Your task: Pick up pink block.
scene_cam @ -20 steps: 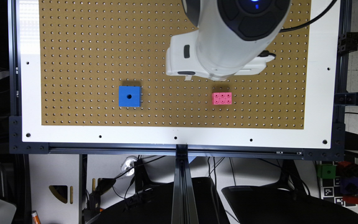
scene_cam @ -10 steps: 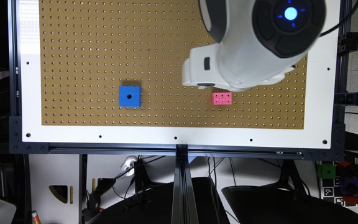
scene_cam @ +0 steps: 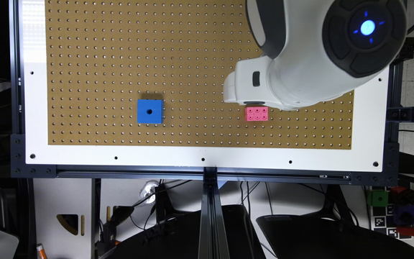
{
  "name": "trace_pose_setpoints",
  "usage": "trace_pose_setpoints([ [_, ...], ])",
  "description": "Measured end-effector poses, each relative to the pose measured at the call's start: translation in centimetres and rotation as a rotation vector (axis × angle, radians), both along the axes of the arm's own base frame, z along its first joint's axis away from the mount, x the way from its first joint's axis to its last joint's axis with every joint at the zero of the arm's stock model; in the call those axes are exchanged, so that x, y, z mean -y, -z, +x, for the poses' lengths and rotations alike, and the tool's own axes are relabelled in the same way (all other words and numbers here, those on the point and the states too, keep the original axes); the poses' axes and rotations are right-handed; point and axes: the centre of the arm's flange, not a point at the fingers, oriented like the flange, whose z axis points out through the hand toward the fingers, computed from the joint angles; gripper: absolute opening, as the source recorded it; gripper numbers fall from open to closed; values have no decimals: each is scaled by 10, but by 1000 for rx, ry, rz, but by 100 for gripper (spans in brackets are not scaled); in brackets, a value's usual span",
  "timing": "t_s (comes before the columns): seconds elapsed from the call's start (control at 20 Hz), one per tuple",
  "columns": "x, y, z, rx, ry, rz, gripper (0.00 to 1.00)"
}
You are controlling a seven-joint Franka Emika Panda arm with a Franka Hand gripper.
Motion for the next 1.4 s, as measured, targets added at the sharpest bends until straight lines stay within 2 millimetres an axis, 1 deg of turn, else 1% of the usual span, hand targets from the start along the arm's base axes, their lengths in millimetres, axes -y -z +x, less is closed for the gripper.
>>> trace_pose_setpoints([
  [0.1,-1,19,2,-9,-1,-3,100],
  [0.15,-1,25,3,-11,0,-4,100],
  [0.2,-2,30,6,-14,0,-6,100],
  [0.3,-2,32,10,-16,0,-5,100],
  [0.55,-1,63,10,-39,-2,0,100],
  [0.65,-2,65,13,-39,-2,2,100],
  [0.9,-10,59,21,-19,-4,9,100],
  [1.05,-13,62,28,-13,-3,11,100],
  [1.15,-13,70,32,-19,-3,12,100],
  [1.3,-15,94,38,-33,-3,9,100],
  [1.4,-17,105,44,-35,-1,5,100],
])
